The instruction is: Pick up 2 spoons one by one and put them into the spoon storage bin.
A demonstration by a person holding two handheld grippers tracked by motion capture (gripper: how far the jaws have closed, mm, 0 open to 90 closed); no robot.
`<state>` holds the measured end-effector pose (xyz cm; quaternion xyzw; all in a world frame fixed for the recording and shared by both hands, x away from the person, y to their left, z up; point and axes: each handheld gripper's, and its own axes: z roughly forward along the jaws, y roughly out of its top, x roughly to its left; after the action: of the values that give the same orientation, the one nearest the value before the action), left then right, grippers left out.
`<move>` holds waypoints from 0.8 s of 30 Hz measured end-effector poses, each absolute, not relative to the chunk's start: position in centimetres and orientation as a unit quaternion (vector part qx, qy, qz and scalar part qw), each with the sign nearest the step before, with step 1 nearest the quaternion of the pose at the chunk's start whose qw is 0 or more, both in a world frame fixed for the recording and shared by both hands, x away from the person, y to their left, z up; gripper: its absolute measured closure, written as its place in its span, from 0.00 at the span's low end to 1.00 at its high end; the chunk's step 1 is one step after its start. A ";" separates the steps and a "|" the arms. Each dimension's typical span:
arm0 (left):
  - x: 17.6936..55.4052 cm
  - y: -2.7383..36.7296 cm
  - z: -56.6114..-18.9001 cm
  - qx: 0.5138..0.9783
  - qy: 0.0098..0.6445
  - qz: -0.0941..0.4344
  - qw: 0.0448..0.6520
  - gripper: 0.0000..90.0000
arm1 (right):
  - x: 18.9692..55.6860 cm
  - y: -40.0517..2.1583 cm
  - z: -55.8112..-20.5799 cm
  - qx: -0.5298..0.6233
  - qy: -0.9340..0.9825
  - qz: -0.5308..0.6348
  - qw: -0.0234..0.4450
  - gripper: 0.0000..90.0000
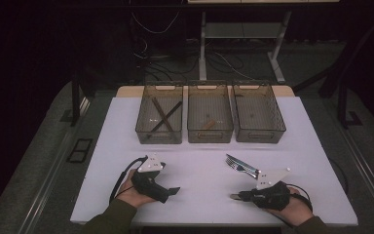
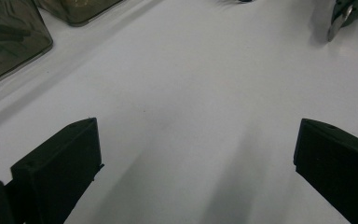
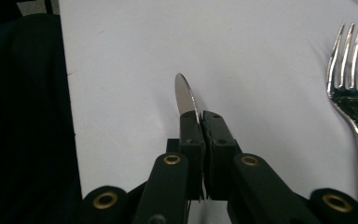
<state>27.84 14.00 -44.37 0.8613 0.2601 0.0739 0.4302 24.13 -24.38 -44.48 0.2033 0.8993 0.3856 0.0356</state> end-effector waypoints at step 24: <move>27.7 14.3 -44.2 0.858 0.257 0.070 0.438 0.00 | 27.1 -25.7 -42.4 0.272 0.863 0.419 0.071 0.97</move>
<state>27.72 14.26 -44.23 0.8583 0.2572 0.0704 0.4385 27.06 -25.66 -42.39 0.2720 0.8633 0.4192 0.0710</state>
